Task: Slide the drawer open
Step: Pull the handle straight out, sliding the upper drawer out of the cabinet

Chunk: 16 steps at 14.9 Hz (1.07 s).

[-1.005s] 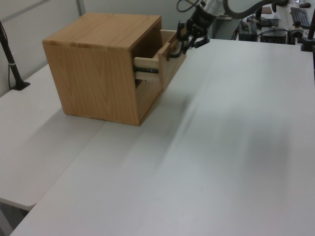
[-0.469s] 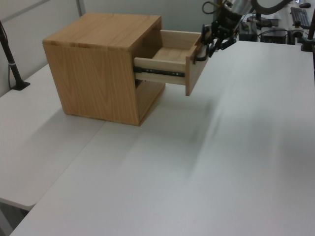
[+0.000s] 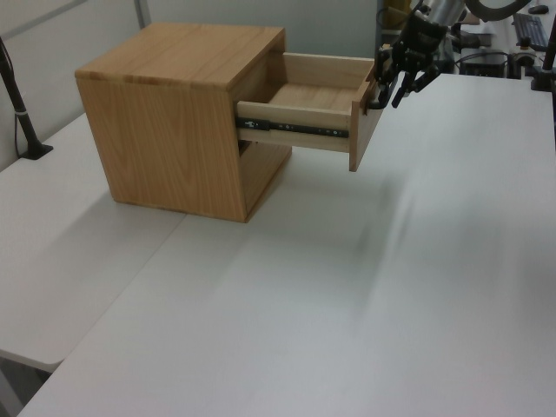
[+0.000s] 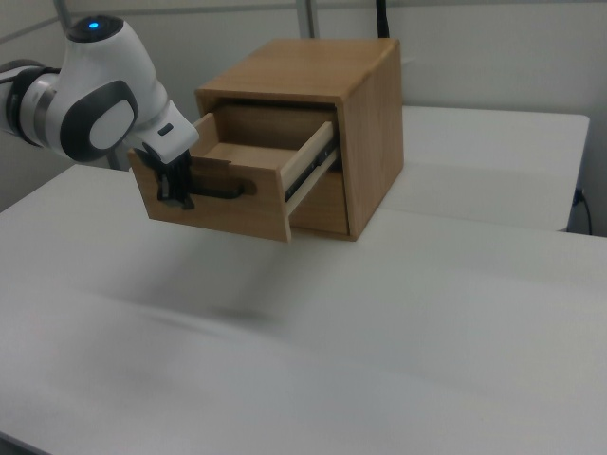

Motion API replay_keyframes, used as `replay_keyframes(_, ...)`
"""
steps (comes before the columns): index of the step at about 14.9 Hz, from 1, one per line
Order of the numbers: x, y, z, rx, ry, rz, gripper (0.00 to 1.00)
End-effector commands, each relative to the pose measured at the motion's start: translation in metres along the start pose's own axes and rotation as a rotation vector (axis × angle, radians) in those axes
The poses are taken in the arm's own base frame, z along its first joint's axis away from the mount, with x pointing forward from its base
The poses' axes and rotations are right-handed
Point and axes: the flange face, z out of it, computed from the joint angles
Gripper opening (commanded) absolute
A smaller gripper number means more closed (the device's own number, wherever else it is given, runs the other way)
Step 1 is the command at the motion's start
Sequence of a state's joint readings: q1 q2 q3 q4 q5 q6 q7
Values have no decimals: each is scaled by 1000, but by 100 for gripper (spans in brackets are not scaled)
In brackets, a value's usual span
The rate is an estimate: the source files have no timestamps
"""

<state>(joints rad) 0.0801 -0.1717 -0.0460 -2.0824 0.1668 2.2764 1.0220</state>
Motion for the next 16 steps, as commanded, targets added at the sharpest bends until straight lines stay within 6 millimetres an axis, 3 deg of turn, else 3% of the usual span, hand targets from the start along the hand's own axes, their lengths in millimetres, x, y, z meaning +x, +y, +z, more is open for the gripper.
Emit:
replay_keyframes(1, 10, -8, -15, -23, -12, -15, 100)
replay_keyframes(3, 23, -12, -36, -19, -7, -8, 100)
replay_keyframes(4, 32, -20, -62, -13, -4, -25, 100)
replay_keyframes(6, 45, -25, -89, -36, -24, -83, 100)
replay_keyframes(8, 49, -27, -111, -70, -46, -172, 100)
replay_keyframes(10, 44, -23, -120, -158, -30, -399, 100)
replay_keyframes(13, 44, -19, -116, -291, -60, -816, 100)
replay_keyframes(16, 44, -18, -111, -378, -111, -1042, 100)
